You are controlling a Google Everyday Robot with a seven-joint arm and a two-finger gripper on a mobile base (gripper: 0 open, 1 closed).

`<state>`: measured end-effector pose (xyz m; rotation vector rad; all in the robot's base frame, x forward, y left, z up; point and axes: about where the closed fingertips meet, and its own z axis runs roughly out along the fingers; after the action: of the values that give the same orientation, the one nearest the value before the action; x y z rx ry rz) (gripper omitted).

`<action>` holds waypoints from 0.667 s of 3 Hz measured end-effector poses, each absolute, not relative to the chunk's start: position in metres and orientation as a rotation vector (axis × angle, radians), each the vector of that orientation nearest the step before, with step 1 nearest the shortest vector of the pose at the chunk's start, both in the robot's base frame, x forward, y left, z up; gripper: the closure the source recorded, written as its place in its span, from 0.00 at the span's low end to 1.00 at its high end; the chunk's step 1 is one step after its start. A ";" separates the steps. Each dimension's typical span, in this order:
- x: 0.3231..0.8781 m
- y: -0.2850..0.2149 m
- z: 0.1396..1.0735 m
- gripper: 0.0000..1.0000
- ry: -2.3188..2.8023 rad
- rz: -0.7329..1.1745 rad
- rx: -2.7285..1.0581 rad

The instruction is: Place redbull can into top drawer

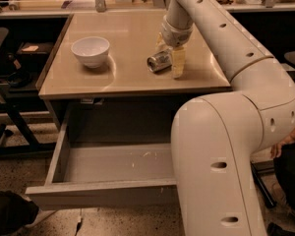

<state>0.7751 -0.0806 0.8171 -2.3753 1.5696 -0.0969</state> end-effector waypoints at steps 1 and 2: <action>0.775 -0.081 0.817 0.65 1.570 -0.097 -2.375; 0.775 -0.081 0.817 0.88 1.570 -0.097 -2.375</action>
Offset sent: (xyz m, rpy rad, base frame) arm 0.0000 0.0000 0.0000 0.0000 0.0000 0.0000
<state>0.7751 -0.0806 0.8171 -2.3753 1.5696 -0.0970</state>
